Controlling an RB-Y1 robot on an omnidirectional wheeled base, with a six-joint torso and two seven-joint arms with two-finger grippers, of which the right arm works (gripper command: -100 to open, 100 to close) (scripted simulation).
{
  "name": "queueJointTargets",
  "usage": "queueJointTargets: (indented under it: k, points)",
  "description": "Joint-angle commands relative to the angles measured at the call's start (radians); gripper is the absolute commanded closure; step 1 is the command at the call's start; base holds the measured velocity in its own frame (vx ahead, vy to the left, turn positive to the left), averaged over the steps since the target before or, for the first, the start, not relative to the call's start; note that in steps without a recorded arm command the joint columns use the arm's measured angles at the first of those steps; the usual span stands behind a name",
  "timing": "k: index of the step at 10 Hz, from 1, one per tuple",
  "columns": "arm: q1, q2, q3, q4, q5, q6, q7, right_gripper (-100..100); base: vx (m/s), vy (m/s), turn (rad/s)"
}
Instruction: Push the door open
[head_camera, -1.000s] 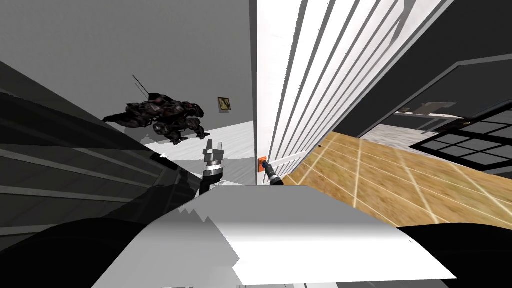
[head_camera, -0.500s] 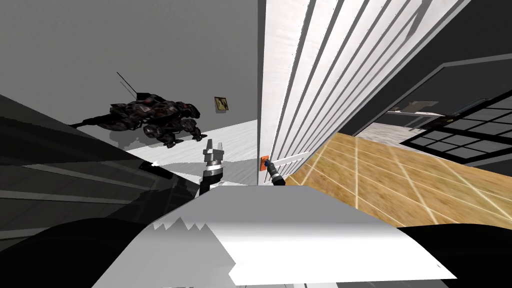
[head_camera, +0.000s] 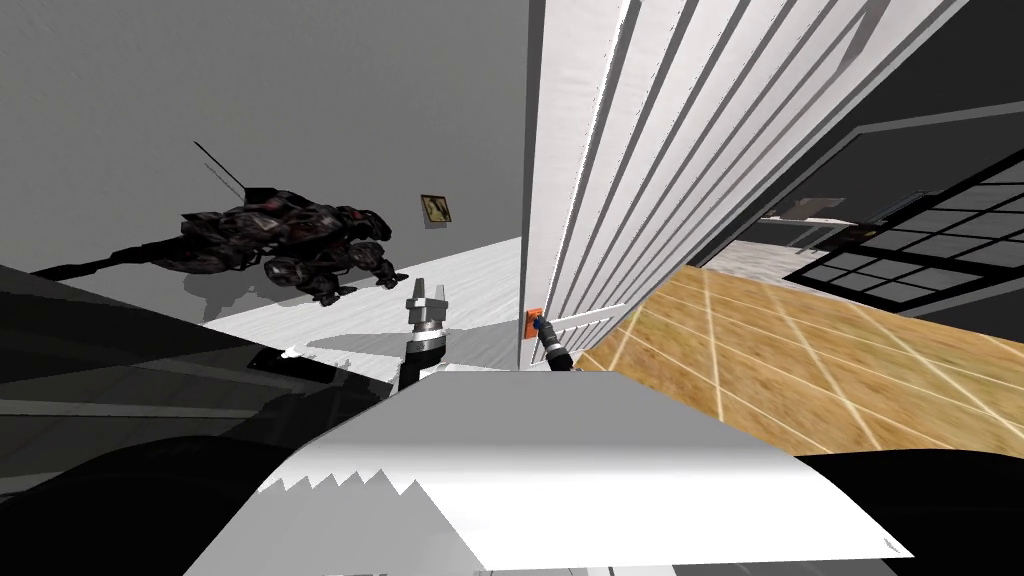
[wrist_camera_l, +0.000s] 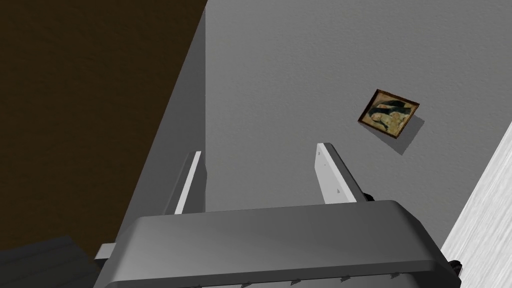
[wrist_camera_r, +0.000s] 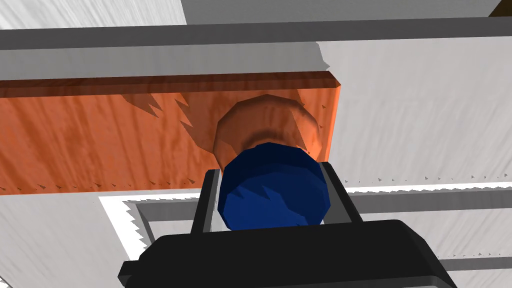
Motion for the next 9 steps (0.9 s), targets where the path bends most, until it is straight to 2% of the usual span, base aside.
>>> queueJointTargets:
  k: [1,3,4,9]
  points:
    - [-0.011,0.019,-0.019,0.003,-0.009,0.004,0.005,100,0.166,0.132,-0.079]
    - [-0.017,0.036,-0.034,0.007,-0.016,0.007,0.01,100,0.141,0.152,-0.078]
    - [-0.015,0.029,-0.031,0.006,-0.012,0.012,0.009,100,0.065,0.058,-0.033]
    - [-0.033,-0.008,-0.082,0.011,-0.034,0.016,0.015,100,0.181,0.086,-0.059]
